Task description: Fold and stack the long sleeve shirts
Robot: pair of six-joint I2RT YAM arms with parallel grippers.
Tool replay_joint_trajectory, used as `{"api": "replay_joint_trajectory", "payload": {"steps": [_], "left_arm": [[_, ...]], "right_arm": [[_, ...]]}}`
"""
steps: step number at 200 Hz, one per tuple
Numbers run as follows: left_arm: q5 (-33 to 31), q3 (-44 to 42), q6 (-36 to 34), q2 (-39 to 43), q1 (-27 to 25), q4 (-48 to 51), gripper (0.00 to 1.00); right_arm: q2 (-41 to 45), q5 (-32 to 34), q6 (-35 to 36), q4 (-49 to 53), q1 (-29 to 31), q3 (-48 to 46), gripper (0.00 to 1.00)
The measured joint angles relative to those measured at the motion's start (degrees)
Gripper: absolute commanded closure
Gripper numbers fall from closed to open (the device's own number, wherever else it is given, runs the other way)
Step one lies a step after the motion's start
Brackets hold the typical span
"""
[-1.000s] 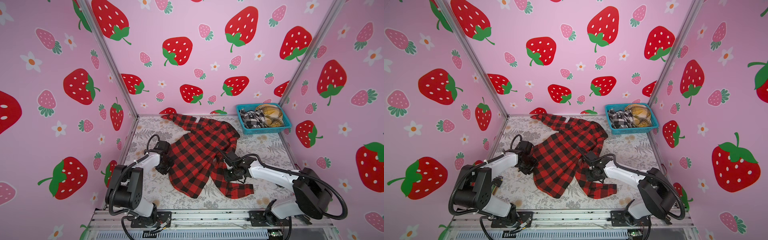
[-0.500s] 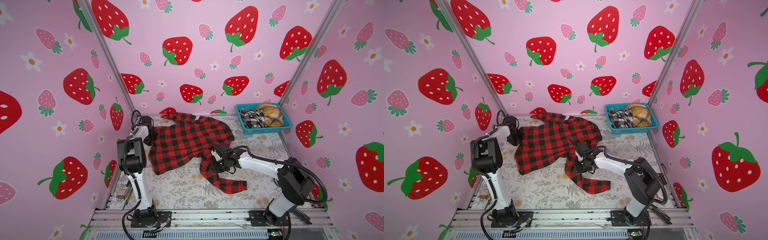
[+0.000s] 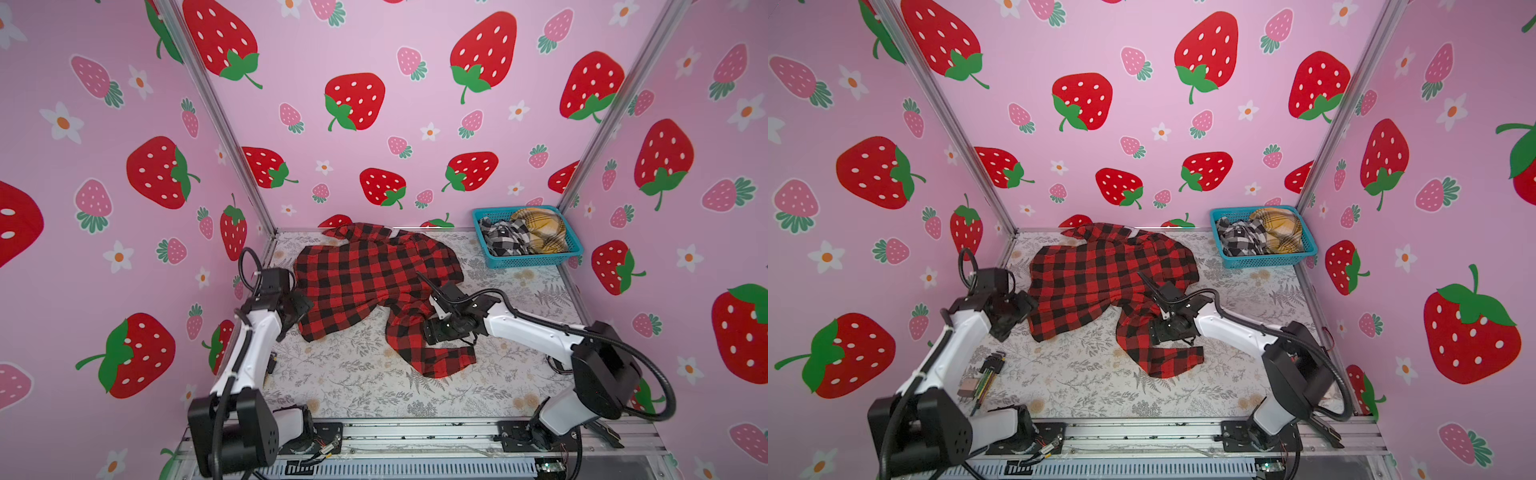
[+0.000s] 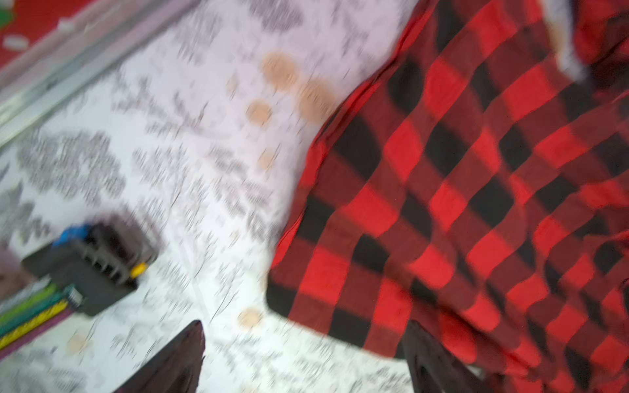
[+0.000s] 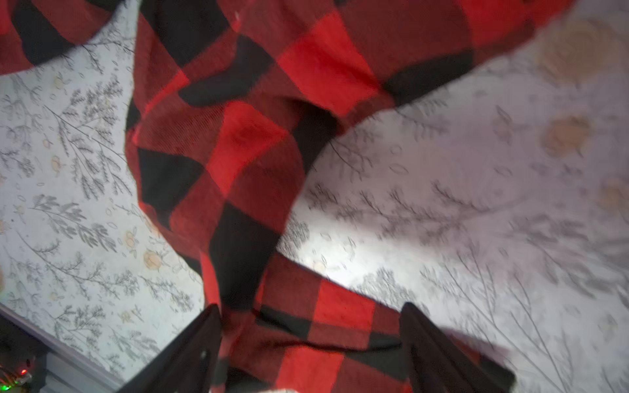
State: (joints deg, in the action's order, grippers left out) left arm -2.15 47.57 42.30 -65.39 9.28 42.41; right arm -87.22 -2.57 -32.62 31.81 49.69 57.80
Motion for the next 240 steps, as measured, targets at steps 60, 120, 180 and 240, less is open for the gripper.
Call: {"api": "replay_joint_trajectory", "payload": {"steps": [60, 120, 180, 240], "left_arm": [[13.20, -14.12, 7.10, 1.79, 0.00, -0.44, 0.07], [14.38, -13.55, 11.30, -6.14, 1.46, -8.02, 0.10], [16.33, -12.59, 12.96, -8.39, 3.82, -13.07, 0.08], [18.97, -13.20, 14.73, -5.55, 5.90, -14.78, 0.11]], "right_arm": [[6.60, 3.74, 0.50, 3.65, 10.82, -6.60, 0.10], [-2.71, 8.92, -0.96, 4.09, 13.66, -1.57, 0.09], [-3.37, 1.40, -0.02, -2.73, 0.28, 4.83, 0.10], [-6.08, -10.23, -2.78, -10.14, 1.18, 2.54, 0.16]]}}
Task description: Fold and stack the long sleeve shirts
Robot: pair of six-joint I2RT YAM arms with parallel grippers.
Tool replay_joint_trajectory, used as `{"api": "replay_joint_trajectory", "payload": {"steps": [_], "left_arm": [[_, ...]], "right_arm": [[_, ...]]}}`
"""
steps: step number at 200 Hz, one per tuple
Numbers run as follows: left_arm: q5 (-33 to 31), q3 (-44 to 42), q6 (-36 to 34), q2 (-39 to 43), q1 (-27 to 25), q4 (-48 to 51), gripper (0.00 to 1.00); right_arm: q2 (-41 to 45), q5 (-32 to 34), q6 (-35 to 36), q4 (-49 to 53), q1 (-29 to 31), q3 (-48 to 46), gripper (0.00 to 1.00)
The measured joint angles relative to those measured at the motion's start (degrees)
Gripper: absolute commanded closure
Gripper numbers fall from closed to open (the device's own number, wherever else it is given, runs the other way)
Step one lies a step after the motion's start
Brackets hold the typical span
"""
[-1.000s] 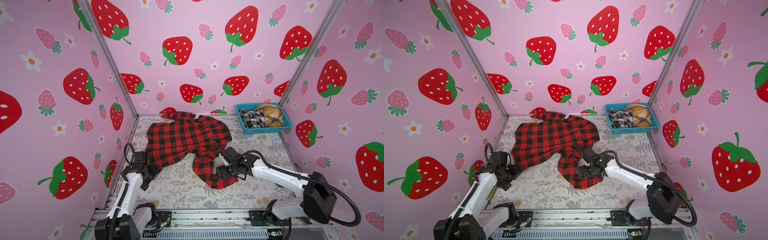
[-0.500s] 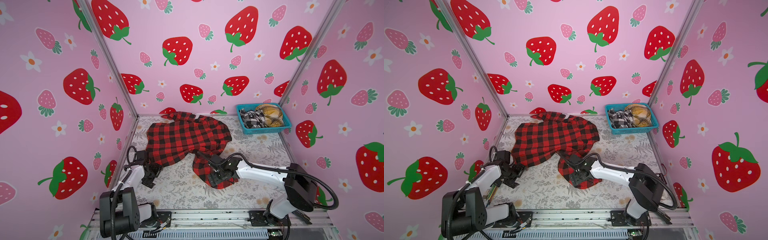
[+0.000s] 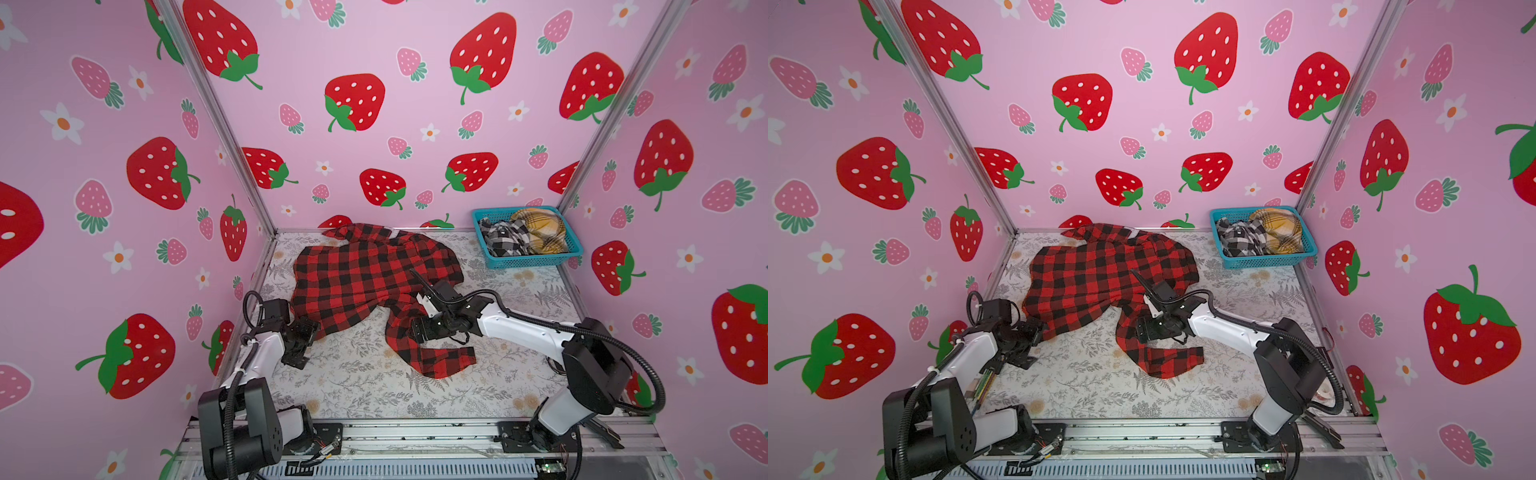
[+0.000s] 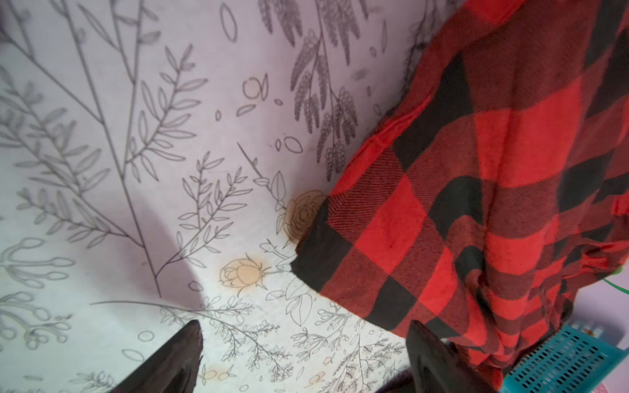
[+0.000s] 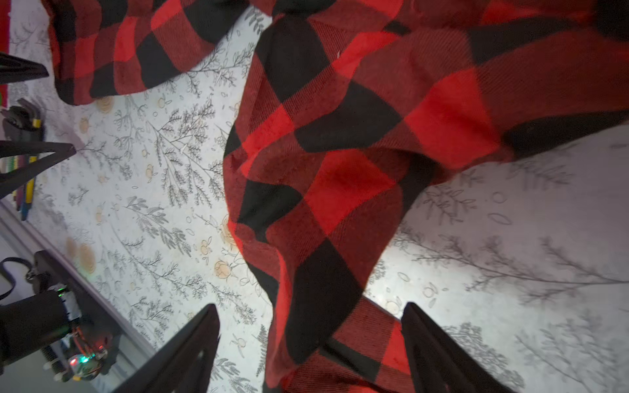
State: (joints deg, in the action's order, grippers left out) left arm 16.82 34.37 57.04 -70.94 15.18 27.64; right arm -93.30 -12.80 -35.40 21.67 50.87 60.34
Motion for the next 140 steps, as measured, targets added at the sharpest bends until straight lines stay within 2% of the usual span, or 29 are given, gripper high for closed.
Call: {"api": "replay_joint_trajectory", "payload": {"steps": [17, 30, 43, 55, 62, 76, 98, 107, 113, 140], "left_arm": [[1.03, -0.24, 0.87, -1.36, 0.00, -0.79, 0.15], [1.62, -0.42, 1.66, -2.67, 0.04, -1.66, 0.25], [2.21, -0.52, 2.05, -3.74, 0.04, -2.69, 0.32], [2.51, -0.46, 2.19, -4.59, 0.07, -3.45, 0.42], [2.71, -0.35, 2.45, -5.03, 0.09, -3.72, 0.48], [2.40, -0.26, 2.27, -5.84, 0.11, -3.89, 0.59], [1.55, -0.13, 1.90, -6.47, 0.11, -3.65, 0.72], [1.25, -0.02, 1.29, -6.88, 0.11, -3.65, 0.85], [1.20, 0.11, 0.85, -7.34, 0.09, -3.80, 1.00], [2.14, 1.79, -0.35, -10.60, -0.72, -4.72, 1.00]], "right_arm": [[-0.07, -2.16, -1.49, -2.36, 0.00, -1.73, 0.18], [-0.09, -3.17, -2.51, -3.76, 0.00, -2.82, 0.26], [-0.33, -3.85, -3.82, -4.94, -0.07, -3.87, 0.43], [-0.55, -3.96, -4.17, -5.77, -0.42, -4.83, 0.72], [-0.48, -4.00, -4.79, -6.12, -0.81, -5.70, 0.81], [0.26, -3.78, -5.53, -6.34, -2.10, -7.56, 0.92], [4.85, -2.03, -6.21, -4.90, -4.83, -10.97, 1.00], [7.80, -1.11, -5.88, -3.82, -5.81, -12.07, 1.00], [10.05, -0.31, -5.77, -3.19, -6.34, -12.81, 1.00], [19.98, 3.04, -5.75, -0.15, -8.31, -16.57, 1.00]]}}
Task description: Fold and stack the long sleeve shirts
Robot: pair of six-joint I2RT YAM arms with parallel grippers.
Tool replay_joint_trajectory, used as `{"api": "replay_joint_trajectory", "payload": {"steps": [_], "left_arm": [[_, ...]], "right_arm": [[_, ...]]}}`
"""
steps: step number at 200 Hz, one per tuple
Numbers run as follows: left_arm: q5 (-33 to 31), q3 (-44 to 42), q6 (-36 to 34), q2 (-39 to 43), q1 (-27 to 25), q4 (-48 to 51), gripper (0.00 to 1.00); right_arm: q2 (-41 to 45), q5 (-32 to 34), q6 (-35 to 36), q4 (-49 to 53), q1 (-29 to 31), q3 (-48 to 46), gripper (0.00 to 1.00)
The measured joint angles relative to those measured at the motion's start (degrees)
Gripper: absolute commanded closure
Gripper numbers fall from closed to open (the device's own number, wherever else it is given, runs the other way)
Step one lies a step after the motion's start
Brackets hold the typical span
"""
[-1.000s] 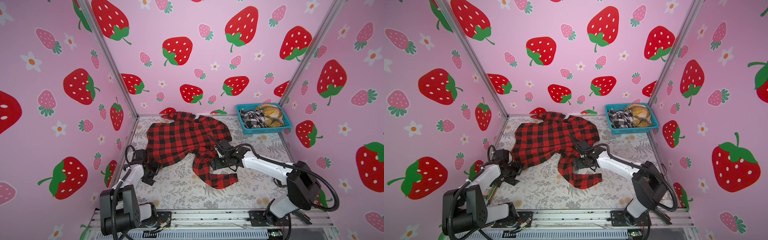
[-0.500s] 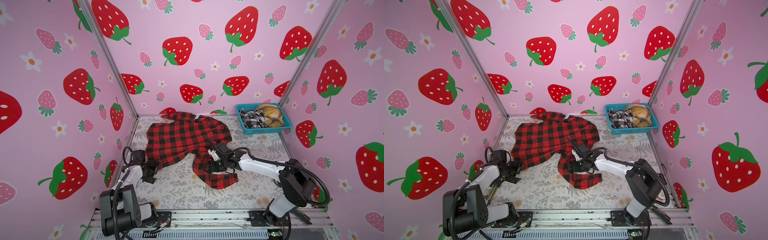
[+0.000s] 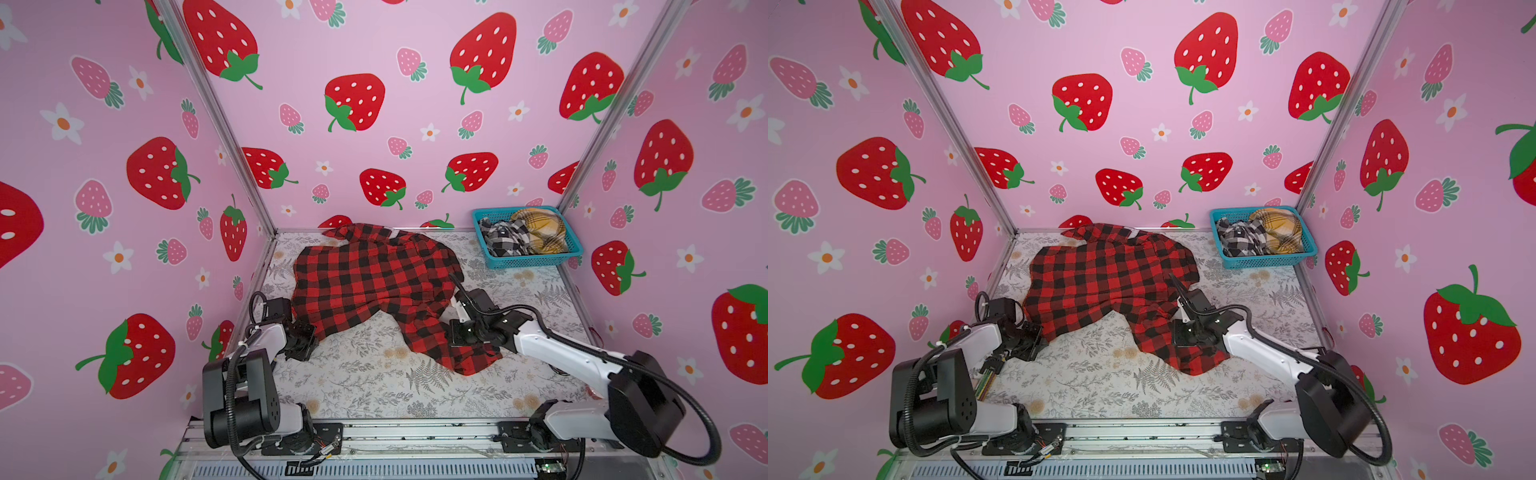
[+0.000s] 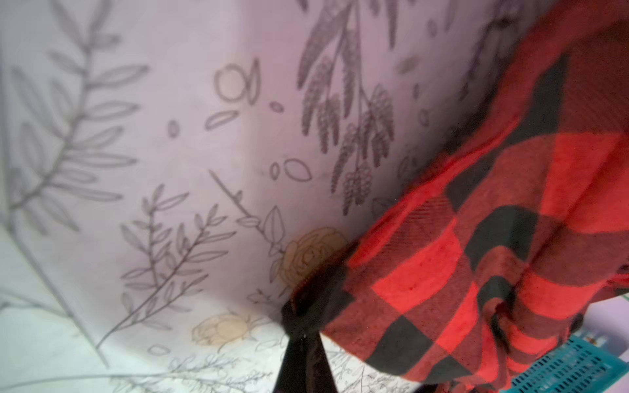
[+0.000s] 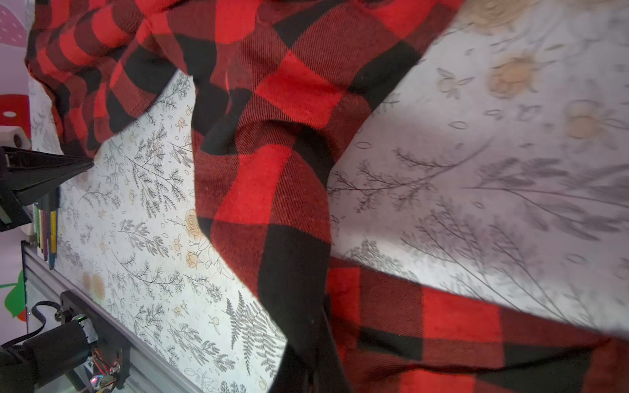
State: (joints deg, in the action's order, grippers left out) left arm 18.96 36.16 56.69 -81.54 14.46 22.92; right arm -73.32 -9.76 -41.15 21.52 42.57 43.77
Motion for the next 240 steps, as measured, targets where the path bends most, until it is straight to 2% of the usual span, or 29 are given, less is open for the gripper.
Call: {"api": "replay_joint_trajectory", "payload": {"steps": [12, 43, 55, 87, 103, 105, 110, 116, 121, 128, 135, 161, 184, 199, 214, 227, 240], "left_arm": [[-0.09, 0.57, -0.15, -0.55, -1.53, -0.44, 1.00], [-1.97, 0.87, -0.94, 1.79, -9.49, 3.45, 1.00], [-2.82, 0.66, -0.96, 6.47, -10.99, 6.97, 1.00], [-8.94, -0.28, -1.46, 26.27, -10.71, 18.95, 1.00], [-9.94, -1.68, -1.36, 30.56, -10.49, 21.70, 1.00], [-9.77, -1.90, -1.31, 30.62, -10.47, 21.81, 0.97], [-9.68, -2.51, -1.31, 30.58, -10.40, 22.18, 0.80], [-9.31, -3.23, -1.20, 29.79, -10.34, 22.21, 0.60], [-9.01, -3.67, -1.36, 28.92, -10.32, 22.16, 0.48], [-8.63, -4.31, -0.96, 27.02, -10.32, 21.99, 0.38], [-8.28, -4.68, -0.94, 25.44, -10.16, 21.64, 0.34], [-6.43, -4.07, -0.92, 20.39, -7.41, 18.58, 0.36], [-5.68, 1.73, -1.18, 12.61, -2.91, 15.69, 0.39], [-5.07, 9.16, -1.44, 5.14, -0.85, 13.27, 0.40], [-5.03, 17.70, -1.70, -3.02, -0.15, 10.25, 0.49], [-5.01, 24.17, -2.08, -9.84, -0.11, 7.61, 0.52], [-4.85, 30.38, -2.36, -17.09, -0.42, 5.84, 0.60]], "right_arm": [[3.52, 1.38, -0.33, 1.79, -0.87, -2.23, 1.00], [12.11, 4.42, -2.56, 8.57, -2.43, -7.30, 1.00], [15.10, 5.05, -3.65, 10.67, -2.45, -8.66, 1.00], [23.71, 5.49, -6.71, 15.19, -2.16, -12.81, 1.00], [25.20, 5.42, -7.74, 16.48, -1.81, -13.99, 1.00], [25.24, 5.38, -7.89, 16.55, -1.77, -14.12, 1.00], [25.29, 5.31, -8.17, 16.72, -1.64, -14.32, 1.00], [25.16, 5.18, -8.39, 16.90, -1.53, -14.36, 1.00], [24.90, 5.03, -8.46, 16.90, -1.44, -14.36, 1.00], [24.37, 4.94, -8.46, 16.85, -1.31, -14.27, 1.00], [23.37, 4.81, -8.33, 16.70, -1.20, -14.08, 1.00], [17.29, 4.74, -6.88, 16.11, -1.05, -12.02, 1.00], [12.74, 4.57, -4.68, 14.60, -1.03, -9.62, 1.00], [11.65, 4.57, -3.56, 13.70, -1.01, -9.11, 1.00], [11.28, 4.59, -2.73, 13.55, -0.98, -9.11, 1.00], [11.32, 4.59, -2.43, 13.55, -0.98, -9.14, 1.00], [11.61, 4.61, -2.34, 13.49, -0.98, -9.27, 1.00]]}}
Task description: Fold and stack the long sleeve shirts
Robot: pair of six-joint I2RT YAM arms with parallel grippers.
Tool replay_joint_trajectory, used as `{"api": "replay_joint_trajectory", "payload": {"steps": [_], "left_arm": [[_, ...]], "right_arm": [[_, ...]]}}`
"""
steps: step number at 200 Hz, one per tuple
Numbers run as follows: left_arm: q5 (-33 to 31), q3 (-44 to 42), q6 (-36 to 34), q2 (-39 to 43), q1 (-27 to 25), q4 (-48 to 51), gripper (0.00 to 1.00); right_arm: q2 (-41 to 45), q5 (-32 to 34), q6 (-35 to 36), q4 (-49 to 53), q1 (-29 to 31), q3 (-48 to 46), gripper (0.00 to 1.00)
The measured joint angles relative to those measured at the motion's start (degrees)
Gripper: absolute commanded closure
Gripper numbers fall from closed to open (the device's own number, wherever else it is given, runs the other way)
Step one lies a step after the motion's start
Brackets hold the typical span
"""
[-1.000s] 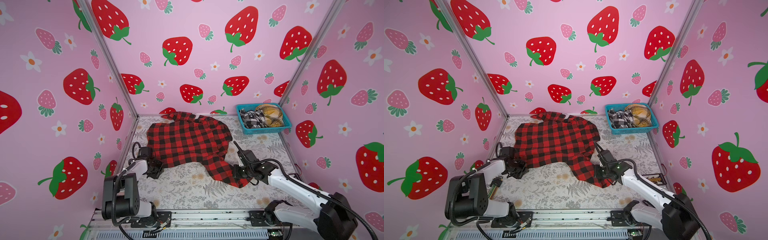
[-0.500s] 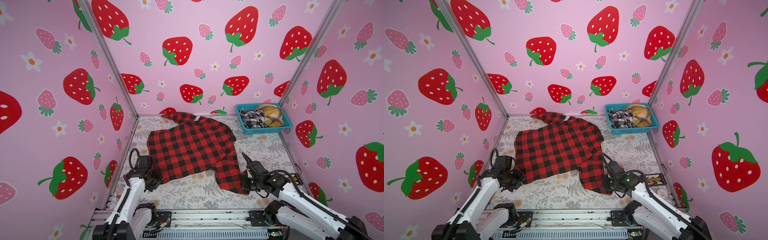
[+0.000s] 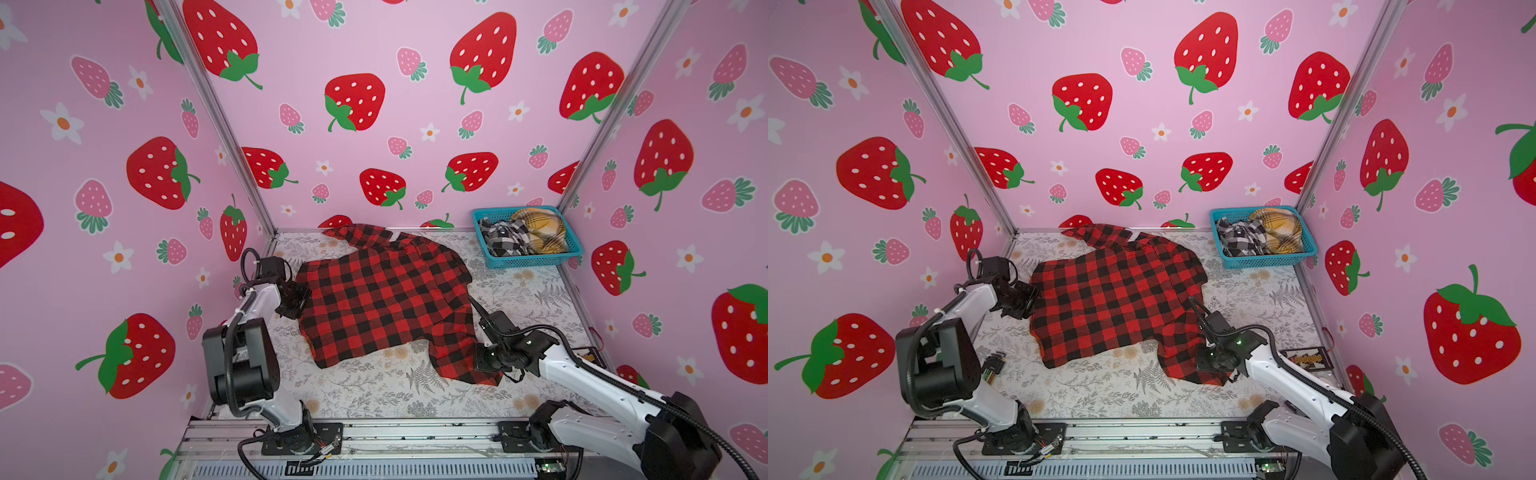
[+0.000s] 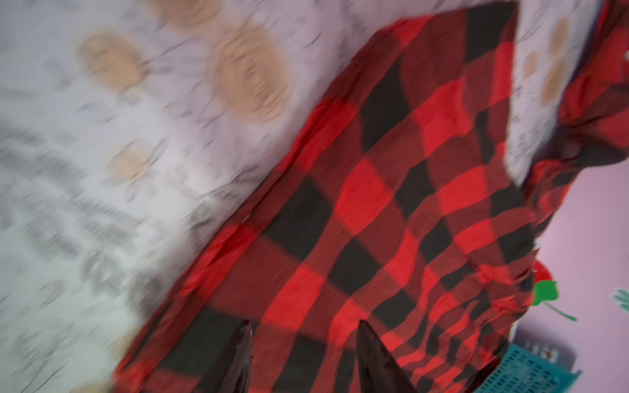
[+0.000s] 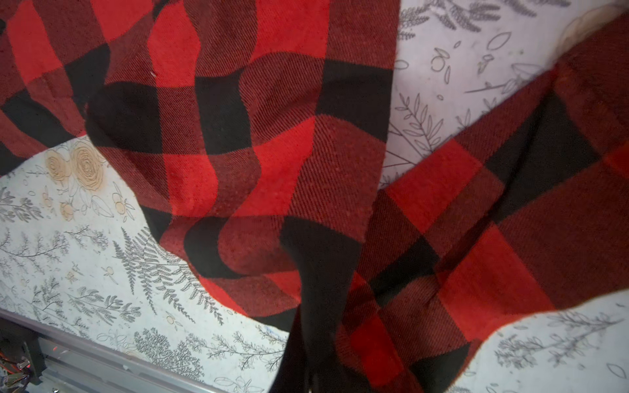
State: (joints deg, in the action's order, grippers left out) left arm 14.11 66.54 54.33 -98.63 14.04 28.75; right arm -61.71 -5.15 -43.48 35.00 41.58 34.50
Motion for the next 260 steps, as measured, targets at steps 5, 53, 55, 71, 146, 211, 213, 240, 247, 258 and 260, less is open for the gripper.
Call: {"api": "replay_joint_trajectory", "payload": {"steps": [5, 53, 55, 71, 146, 211, 213, 240, 247, 258, 260], "left_arm": [[0.07, 2.38, -0.04, -3.02, -0.13, -0.31, 0.61], [1.57, 22.01, -1.77, -22.95, -3.89, 1.18, 0.64], [1.73, 23.45, -1.99, -23.80, -4.15, 1.46, 0.65], [2.49, 31.01, -2.80, -29.33, -5.92, 2.75, 0.66], [7.96, 60.92, -3.58, -47.74, -13.99, 7.74, 0.59], [5.66, 51.71, -2.80, -39.69, -10.78, 10.49, 0.27], [5.46, 50.16, -2.91, -38.36, -10.34, 10.54, 0.27], [0.52, 21.88, -3.85, -13.68, -2.54, 9.14, 0.26], [-0.44, 14.86, -4.17, -6.25, -0.72, 8.66, 0.28], [-1.07, 2.78, -4.28, 6.05, 0.66, 7.06, 0.32], [-1.09, 1.92, -4.33, 6.95, 0.66, 7.06, 0.33]], "right_arm": [[0.26, 0.00, -0.02, -0.02, 0.00, -0.15, 1.00], [1.79, 0.31, -0.61, 0.04, 0.00, -2.99, 1.00], [1.79, 0.37, -0.63, 0.13, 0.00, -3.06, 1.00], [1.79, 0.68, -1.36, 0.68, 0.00, -3.10, 1.00], [5.90, 0.63, -8.74, 3.80, 5.07, -5.31, 1.00], [-4.28, 1.81, -11.93, 2.23, 10.80, 0.04, 1.00], [-4.42, 1.95, -11.91, 2.16, 10.75, 0.28, 1.00], [-5.01, 2.25, -10.58, 0.15, 8.55, 1.73, 1.00], [-5.01, 2.21, -10.16, -0.33, 7.65, 1.70, 1.00], [-5.05, 2.12, -9.16, -1.29, 6.43, 1.64, 1.00], [-5.05, 2.14, -9.14, -1.42, 6.21, 1.62, 1.00]]}}
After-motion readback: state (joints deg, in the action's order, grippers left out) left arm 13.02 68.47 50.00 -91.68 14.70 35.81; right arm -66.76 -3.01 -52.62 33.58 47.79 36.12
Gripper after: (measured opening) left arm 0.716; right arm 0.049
